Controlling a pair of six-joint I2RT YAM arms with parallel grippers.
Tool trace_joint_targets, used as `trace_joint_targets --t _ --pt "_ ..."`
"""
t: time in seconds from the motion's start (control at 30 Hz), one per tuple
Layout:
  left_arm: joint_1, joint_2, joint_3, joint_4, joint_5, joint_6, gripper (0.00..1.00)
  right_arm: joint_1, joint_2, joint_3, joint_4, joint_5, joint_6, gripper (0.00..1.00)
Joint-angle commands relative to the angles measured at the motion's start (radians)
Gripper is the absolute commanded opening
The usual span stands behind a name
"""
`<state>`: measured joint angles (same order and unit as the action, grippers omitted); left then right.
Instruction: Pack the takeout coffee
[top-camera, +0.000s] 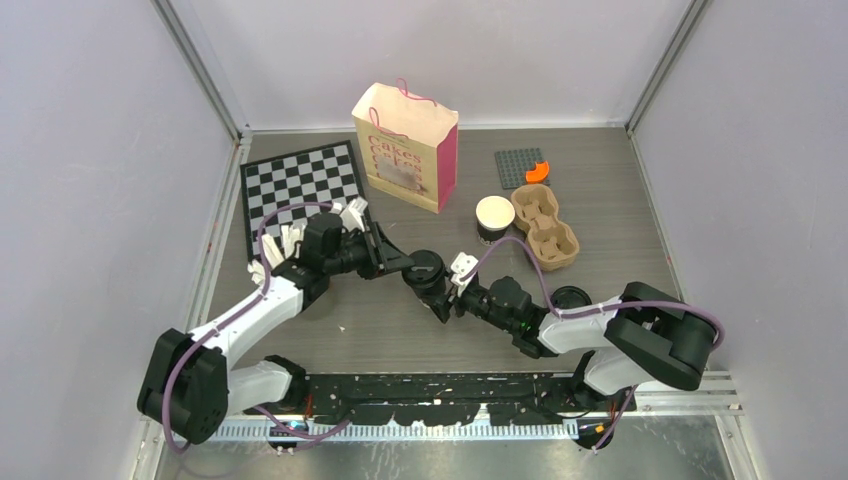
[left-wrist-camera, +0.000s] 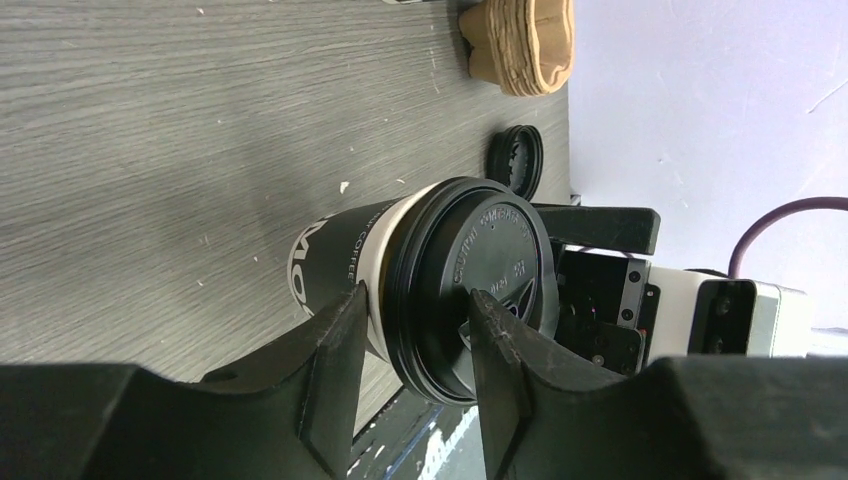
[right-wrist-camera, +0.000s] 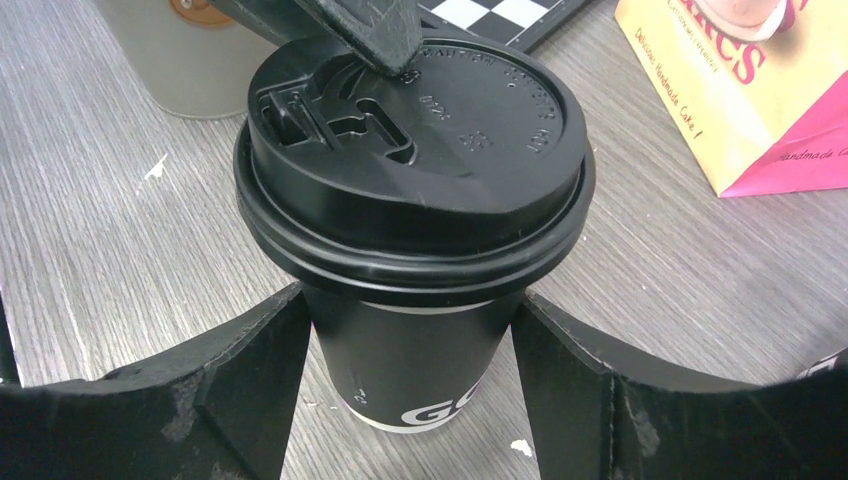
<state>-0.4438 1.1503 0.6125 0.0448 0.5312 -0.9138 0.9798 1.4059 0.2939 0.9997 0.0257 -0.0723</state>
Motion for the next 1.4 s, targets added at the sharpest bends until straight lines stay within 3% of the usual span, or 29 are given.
trace_joint_targets --t 0.0,0.2,0.47,0.73,1.03,1.37 --pt "-0.001 0.019 -0.010 0.042 -0.009 0.059 0.43 0.004 0.021 -0.002 0.080 0.003 0.013 0.76" --pt "-0.001 0.049 -0.014 0.040 -0.013 0.087 0.43 0.004 -0.005 -0.015 0.007 0.021 0.034 0.87" --pt "-0.006 0.056 -0.015 0.039 -0.010 0.109 0.42 0.004 -0.081 -0.035 -0.109 0.033 0.091 0.89" --pt "-0.009 0.035 0.000 -0.010 -0.012 0.144 0.45 0.005 -0.268 0.034 -0.439 0.025 0.172 0.90" --pt "-0.009 -0.006 0.036 -0.116 -0.036 0.221 0.57 0.005 -0.487 0.131 -0.782 0.102 0.410 0.88" --pt "-0.009 -0.005 0.043 -0.120 -0.010 0.233 0.58 0.004 -0.385 0.318 -0.983 0.280 0.700 0.75"
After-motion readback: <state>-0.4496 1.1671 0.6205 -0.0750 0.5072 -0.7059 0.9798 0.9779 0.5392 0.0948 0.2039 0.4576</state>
